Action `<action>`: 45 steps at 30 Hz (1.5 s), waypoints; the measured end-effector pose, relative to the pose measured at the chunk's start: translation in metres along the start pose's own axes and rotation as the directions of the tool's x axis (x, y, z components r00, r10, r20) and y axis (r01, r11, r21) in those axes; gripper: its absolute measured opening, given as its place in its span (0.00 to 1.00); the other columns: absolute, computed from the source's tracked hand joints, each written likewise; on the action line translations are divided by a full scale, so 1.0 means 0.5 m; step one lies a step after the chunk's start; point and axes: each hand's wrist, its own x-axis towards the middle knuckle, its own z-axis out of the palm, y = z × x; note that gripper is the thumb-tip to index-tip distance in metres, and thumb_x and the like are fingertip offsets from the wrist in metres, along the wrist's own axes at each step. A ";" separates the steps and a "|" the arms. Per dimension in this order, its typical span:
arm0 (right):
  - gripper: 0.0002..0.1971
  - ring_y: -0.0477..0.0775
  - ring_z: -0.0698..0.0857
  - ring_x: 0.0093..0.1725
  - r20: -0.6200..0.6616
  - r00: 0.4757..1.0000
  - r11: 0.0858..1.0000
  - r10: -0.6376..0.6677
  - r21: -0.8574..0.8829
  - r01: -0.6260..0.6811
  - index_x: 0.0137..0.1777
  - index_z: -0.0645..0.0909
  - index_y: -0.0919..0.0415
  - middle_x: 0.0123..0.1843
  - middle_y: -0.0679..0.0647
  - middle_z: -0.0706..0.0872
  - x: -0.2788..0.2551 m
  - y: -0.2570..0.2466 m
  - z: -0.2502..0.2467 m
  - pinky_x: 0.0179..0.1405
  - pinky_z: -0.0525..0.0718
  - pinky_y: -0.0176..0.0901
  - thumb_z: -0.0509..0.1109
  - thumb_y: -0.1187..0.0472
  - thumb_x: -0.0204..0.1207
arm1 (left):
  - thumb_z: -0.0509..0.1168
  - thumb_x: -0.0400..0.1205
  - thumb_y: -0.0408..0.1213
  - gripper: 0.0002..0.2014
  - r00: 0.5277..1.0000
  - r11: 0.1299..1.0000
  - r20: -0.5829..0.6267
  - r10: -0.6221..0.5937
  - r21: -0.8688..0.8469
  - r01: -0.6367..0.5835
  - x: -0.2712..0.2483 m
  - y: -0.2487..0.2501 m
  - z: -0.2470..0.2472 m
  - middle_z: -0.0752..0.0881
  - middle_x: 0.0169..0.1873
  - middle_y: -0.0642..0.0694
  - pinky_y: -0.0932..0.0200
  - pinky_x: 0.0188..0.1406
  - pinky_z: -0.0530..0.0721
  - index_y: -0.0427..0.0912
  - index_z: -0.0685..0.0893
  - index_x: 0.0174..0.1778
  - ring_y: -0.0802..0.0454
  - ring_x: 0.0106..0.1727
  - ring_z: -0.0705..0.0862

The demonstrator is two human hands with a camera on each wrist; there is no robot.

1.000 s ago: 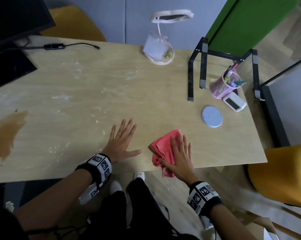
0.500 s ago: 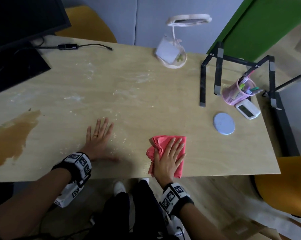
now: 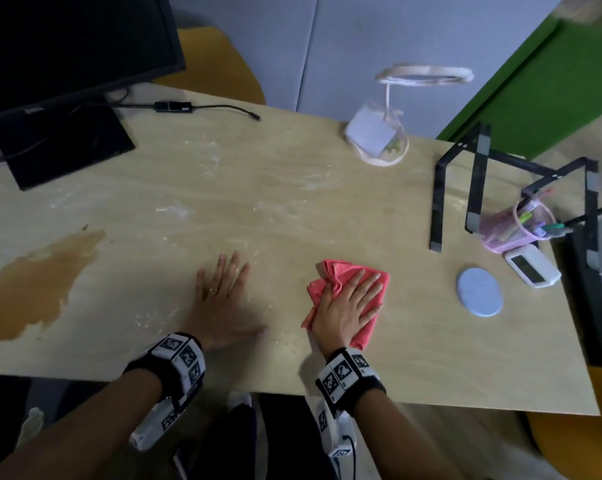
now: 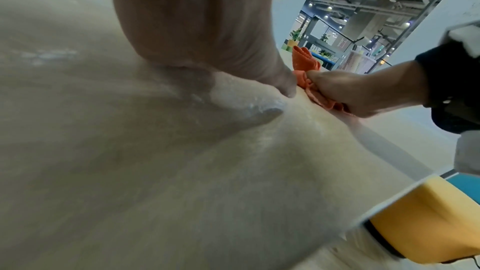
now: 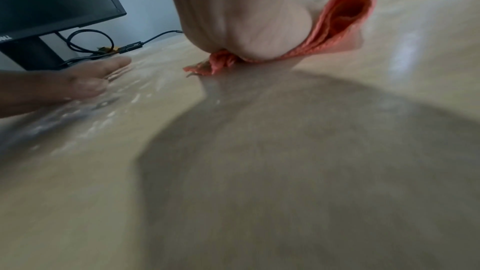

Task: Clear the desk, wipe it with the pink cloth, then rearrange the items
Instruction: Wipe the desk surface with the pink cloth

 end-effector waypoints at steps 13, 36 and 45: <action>0.39 0.60 0.34 0.82 0.022 0.999 0.999 -0.040 -0.013 0.040 0.81 0.35 0.61 0.83 0.60 0.34 0.174 -0.085 0.006 0.74 0.20 0.53 0.29 0.40 0.73 | 0.41 0.57 0.83 0.62 0.996 0.990 -0.005 -0.093 -0.103 0.092 0.183 -0.011 -0.104 0.21 0.76 0.51 0.37 0.76 0.26 0.49 0.29 0.80 0.49 0.78 0.22; 0.30 0.52 0.36 0.83 0.172 0.916 0.931 -0.364 0.080 0.355 0.83 0.40 0.58 0.85 0.53 0.38 0.418 -0.231 -0.003 0.78 0.30 0.54 0.48 0.56 0.84 | 0.40 0.55 0.85 0.64 0.994 0.983 0.093 -0.053 -0.168 0.068 0.230 -0.037 -0.121 0.16 0.74 0.47 0.36 0.71 0.23 0.50 0.22 0.77 0.44 0.75 0.17; 0.27 0.49 0.38 0.83 0.264 0.764 0.807 -0.589 0.147 0.572 0.82 0.45 0.52 0.85 0.49 0.42 0.440 -0.268 0.009 0.76 0.29 0.49 0.48 0.57 0.85 | 0.45 0.59 0.83 0.63 0.992 0.984 0.107 -0.066 -0.157 0.082 0.230 -0.034 -0.124 0.17 0.74 0.47 0.36 0.71 0.23 0.48 0.25 0.79 0.43 0.75 0.17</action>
